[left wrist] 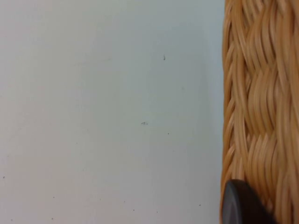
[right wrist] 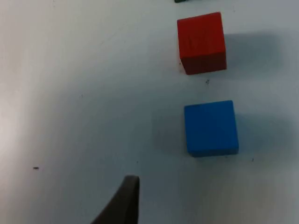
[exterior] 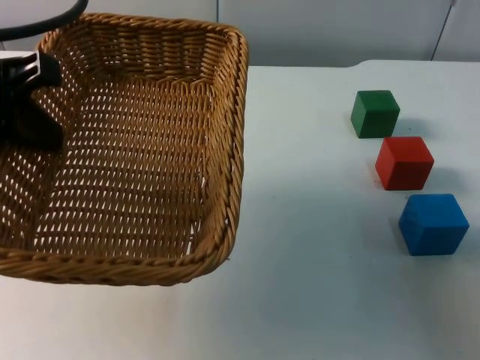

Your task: Pick up the basket with the left hand and place the blue cube into the basket with the right hand.

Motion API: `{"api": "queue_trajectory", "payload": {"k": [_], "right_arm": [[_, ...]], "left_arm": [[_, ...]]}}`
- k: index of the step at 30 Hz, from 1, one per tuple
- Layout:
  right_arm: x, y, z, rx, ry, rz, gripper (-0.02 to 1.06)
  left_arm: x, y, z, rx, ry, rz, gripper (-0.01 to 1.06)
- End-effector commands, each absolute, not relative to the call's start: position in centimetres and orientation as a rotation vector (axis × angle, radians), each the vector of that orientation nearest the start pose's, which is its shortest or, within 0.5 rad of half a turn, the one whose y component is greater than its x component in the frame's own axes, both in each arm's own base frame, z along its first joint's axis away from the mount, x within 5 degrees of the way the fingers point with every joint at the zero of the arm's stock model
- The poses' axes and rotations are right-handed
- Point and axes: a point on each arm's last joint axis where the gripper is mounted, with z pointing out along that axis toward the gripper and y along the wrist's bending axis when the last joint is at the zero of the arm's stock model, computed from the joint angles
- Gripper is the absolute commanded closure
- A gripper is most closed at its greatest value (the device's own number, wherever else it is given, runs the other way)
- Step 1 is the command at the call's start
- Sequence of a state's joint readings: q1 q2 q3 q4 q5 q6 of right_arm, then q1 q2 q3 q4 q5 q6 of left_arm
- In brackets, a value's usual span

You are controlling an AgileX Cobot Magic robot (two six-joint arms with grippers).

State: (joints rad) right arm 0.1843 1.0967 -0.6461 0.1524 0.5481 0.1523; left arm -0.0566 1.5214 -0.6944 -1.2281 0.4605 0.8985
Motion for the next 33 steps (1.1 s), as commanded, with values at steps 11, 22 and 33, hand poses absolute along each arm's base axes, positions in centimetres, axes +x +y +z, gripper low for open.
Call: {"api": "queue_trajectory", "payload": {"k": [11,22,33], "right_arm": [[23.4,8.6,20.0,0.180,2.554,0.034,0.06],[27.1,11.1,16.8,0.144,2.621,-0.040,0.09],[28.8,10.8,12.7,0.197,2.678,-0.028,0.10]], "left_arm": [[27.2,-5.4,19.3,-0.129,2.468,-0.712,1.05],[27.1,-5.4,19.3,-0.112,2.474,-0.708,1.05],[27.0,-5.3,19.2,-0.075,2.485,-0.686,1.05]]}}
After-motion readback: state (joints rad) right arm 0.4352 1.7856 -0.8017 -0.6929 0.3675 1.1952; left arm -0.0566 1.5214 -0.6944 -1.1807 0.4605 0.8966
